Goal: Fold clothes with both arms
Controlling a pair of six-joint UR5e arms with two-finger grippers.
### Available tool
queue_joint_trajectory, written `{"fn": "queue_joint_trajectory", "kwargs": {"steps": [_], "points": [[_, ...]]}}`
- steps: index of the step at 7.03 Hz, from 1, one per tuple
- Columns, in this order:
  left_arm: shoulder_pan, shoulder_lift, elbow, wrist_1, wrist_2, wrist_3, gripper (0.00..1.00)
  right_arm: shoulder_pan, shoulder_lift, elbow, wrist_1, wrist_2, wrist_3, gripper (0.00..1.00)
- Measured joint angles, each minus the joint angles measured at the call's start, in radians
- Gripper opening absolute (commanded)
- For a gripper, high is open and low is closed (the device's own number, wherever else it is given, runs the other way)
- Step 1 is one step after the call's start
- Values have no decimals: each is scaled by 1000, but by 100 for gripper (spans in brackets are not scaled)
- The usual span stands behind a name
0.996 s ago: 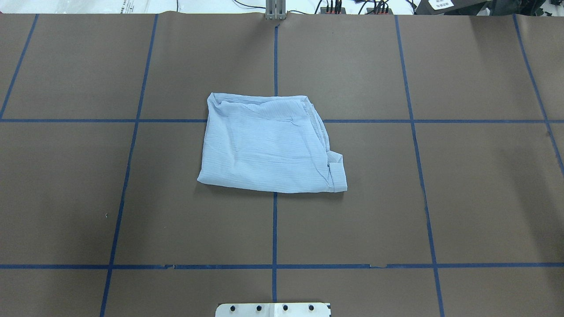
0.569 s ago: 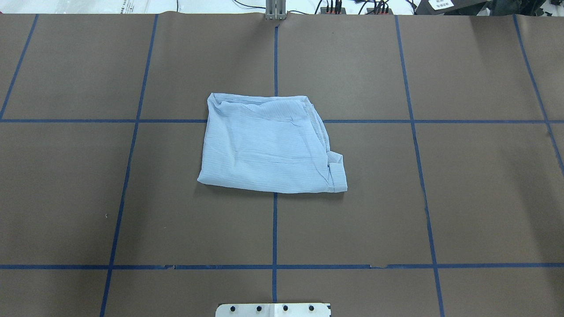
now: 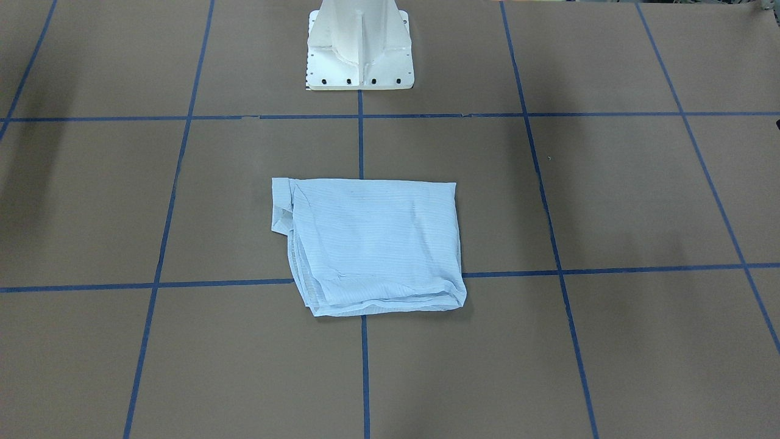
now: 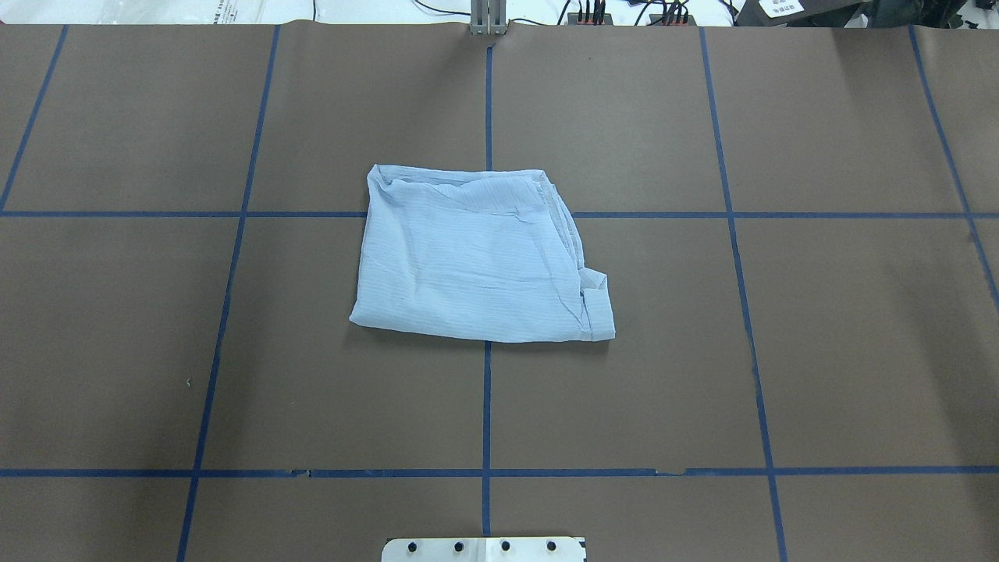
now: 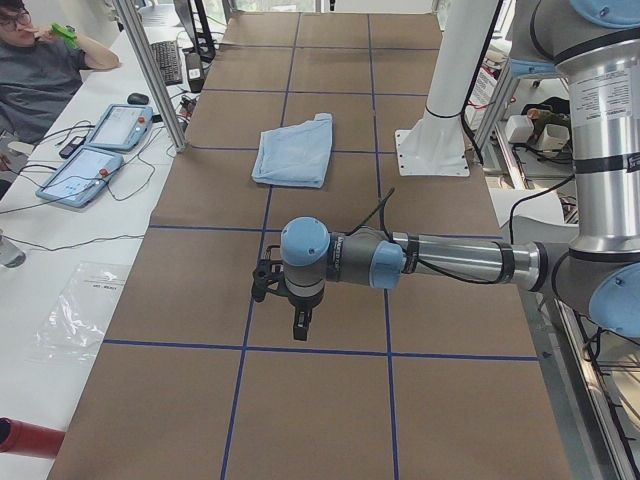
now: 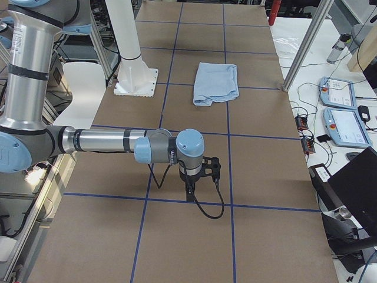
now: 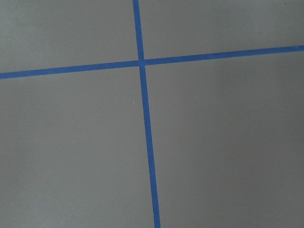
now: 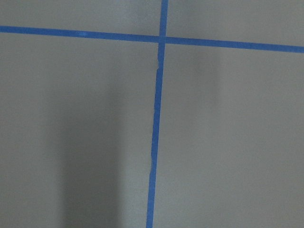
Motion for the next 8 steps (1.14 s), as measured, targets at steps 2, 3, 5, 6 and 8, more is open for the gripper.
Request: {"fn": "queue_joint_trajectory", "kwargs": {"steps": [2,3,5,6,8], "points": [[1,-1,2,-3,1,1,100,0,2,0,0,-2,-1,100],[4,2,-4,-4,4,3,100,0,3,0,1,-2,0,100],[7,4,-14,-1,6,3,100,0,5,1,2,-2,1,100],[8,4,-15,-2,6,3,100,0,5,1,2,-1,2,100],[8,4,-16,-3,6,1,100,0,5,1,2,0,2,100]]}}
